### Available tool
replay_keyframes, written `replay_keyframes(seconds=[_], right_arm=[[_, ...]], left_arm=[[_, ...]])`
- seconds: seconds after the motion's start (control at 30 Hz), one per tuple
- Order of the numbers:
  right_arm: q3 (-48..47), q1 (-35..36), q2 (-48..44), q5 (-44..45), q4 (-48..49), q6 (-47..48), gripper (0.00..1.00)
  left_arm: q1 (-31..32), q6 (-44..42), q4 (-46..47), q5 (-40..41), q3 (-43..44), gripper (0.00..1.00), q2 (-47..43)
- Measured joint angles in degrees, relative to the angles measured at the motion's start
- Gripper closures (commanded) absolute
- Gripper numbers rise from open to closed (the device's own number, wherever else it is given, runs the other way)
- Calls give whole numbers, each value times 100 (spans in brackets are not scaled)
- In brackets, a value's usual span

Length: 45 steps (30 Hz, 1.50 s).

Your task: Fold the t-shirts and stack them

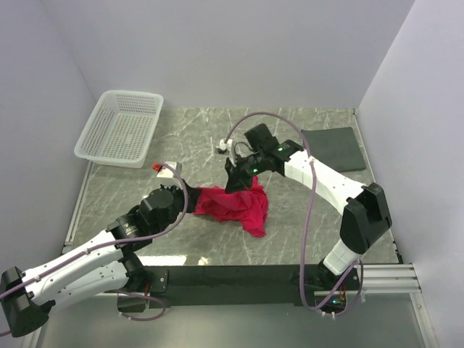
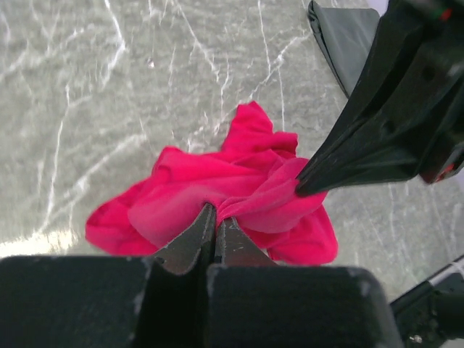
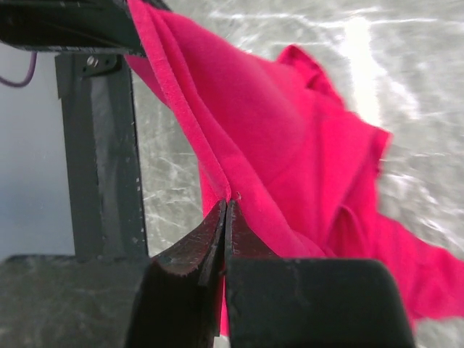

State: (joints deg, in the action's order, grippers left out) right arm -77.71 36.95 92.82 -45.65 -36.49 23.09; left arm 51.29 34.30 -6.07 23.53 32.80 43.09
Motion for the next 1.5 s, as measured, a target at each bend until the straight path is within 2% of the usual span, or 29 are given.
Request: replay_keyframes(seconds=[0.07, 0.17, 0.2, 0.3, 0.4, 0.67, 1.0, 1.37, 1.5], right_arm=[[37, 155, 96, 35, 13, -13, 93], [22, 361, 264, 68, 26, -11, 81], [2, 426, 337, 92, -2, -2, 70], [-44, 549, 525, 175, -103, 57, 51], [-208, 546, 581, 328, -348, 229, 47], [-413, 164, 457, 599, -824, 1003, 45], [-404, -177, 461, 551, -922, 2048, 45], [-251, 59, 490, 426, -953, 2015, 46], [-240, 197, 577, 483, -835, 1821, 50]], left_arm=[[0, 214, -149, 15, -66, 100, -142], [-2, 538, -358, 66, -76, 99, -321], [-7, 605, -387, 90, -85, 99, -367], [-22, 828, -459, 153, -162, 99, -496], [-24, 953, -566, 188, -184, 99, -505], [-26, 994, -584, 190, -184, 99, -428], [-26, 970, -581, 188, -184, 100, -400], [-26, 966, -579, 188, -184, 100, -437], [-26, 938, -577, 188, -184, 99, -431]])
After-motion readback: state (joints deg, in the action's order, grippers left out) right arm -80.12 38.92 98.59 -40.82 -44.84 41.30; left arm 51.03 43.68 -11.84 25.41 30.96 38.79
